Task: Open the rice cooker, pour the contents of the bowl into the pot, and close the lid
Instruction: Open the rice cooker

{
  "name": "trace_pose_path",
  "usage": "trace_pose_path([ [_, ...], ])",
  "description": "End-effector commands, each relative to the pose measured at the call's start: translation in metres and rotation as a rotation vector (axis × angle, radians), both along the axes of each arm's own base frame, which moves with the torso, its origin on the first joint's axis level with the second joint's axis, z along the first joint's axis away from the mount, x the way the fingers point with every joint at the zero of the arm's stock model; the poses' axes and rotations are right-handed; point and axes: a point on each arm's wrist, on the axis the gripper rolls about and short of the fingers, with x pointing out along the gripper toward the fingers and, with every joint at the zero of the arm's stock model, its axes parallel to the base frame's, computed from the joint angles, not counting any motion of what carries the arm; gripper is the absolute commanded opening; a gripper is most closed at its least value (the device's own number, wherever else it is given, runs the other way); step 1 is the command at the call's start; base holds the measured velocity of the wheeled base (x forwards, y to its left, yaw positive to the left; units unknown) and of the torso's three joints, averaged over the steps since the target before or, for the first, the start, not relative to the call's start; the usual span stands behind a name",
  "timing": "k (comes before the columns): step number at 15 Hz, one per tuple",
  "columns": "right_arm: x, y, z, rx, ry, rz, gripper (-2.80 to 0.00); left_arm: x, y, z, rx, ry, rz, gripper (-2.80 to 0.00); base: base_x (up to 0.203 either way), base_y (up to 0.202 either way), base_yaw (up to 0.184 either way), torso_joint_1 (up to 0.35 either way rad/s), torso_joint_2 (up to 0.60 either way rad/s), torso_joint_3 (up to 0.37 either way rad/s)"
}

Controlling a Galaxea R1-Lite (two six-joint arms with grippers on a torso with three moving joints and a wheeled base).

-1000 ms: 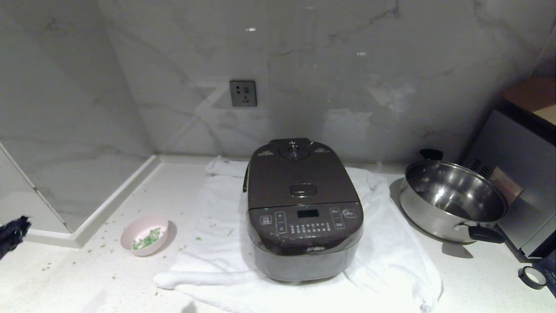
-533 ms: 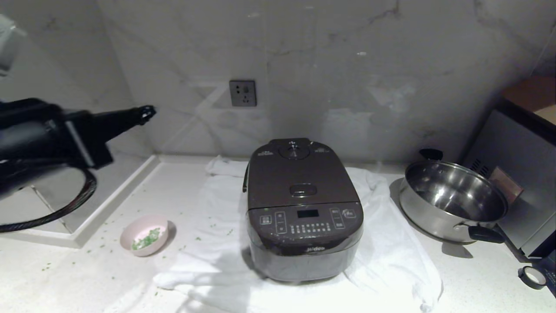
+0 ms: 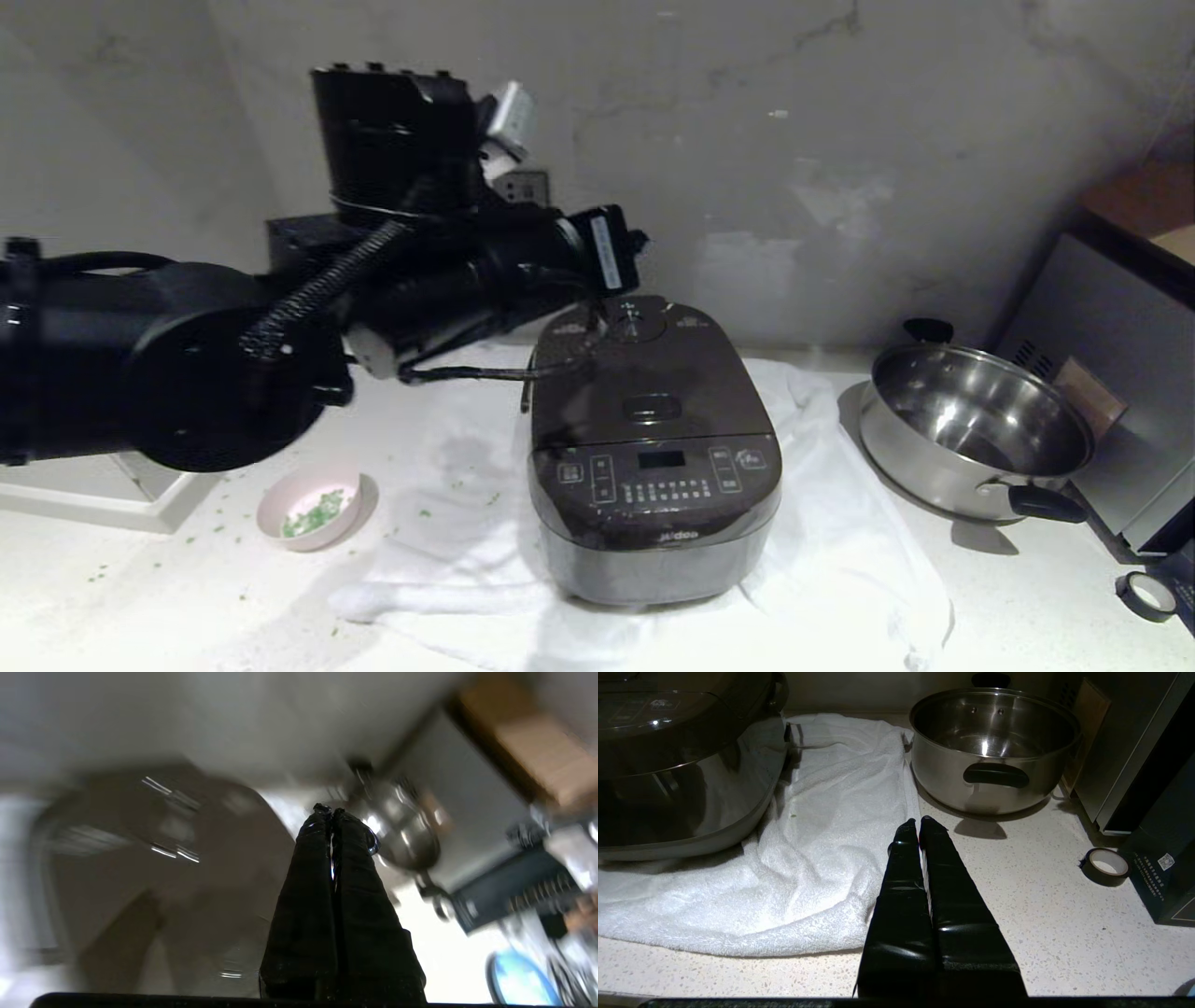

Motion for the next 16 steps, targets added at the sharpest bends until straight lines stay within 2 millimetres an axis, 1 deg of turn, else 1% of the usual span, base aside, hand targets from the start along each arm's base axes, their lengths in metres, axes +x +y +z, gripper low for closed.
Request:
trace_pose_path([
  [1, 0.000, 0.000, 0.000, 0.000, 0.002, 0.000, -2.80, 0.004, -0.038, -0.036, 0.063, 0.067, -0.063, -2.80, 0.000, 0.000, 0.000, 0.000, 0.00, 0.000],
  [3, 0.000, 0.000, 0.000, 0.000, 0.001, 0.000, -2.80, 0.002, -0.045, -0.047, 0.091, 0.091, -0.079, -2.80, 0.000, 0.000, 0.000, 0.000, 0.00, 0.000],
  [5, 0.000, 0.000, 0.000, 0.000, 0.001, 0.000, -2.80, 0.003, -0.048, -0.060, 0.129, 0.111, -0.084, -2.80, 0.000, 0.000, 0.000, 0.000, 0.00, 0.000],
  [8, 0.000, 0.000, 0.000, 0.000, 0.000, 0.000, -2.80, 0.003, -0.046, -0.077, 0.203, 0.116, -0.088, -2.80, 0.000, 0.000, 0.000, 0.000, 0.00, 0.000],
  [9, 0.000, 0.000, 0.000, 0.000, 0.003, 0.000, -2.80, 0.004, -0.045, -0.079, 0.213, 0.116, -0.087, -2.80, 0.000, 0.000, 0.000, 0.000, 0.00, 0.000],
  [10, 0.000, 0.000, 0.000, 0.000, 0.001, 0.000, -2.80, 0.006, -0.046, -0.083, 0.225, 0.120, -0.085, -2.80, 0.000, 0.000, 0.000, 0.000, 0.00, 0.000],
  [13, 0.000, 0.000, 0.000, 0.000, 0.000, 0.000, -2.80, 0.022, -0.050, -0.103, 0.278, 0.129, -0.038, -2.80, 0.000, 0.000, 0.000, 0.000, 0.00, 0.000],
  [16, 0.000, 0.000, 0.000, 0.000, 0.000, 0.000, -2.80, 0.036, -0.056, -0.104, 0.275, 0.112, -0.013, -2.80, 0.000, 0.000, 0.000, 0.000, 0.00, 0.000],
])
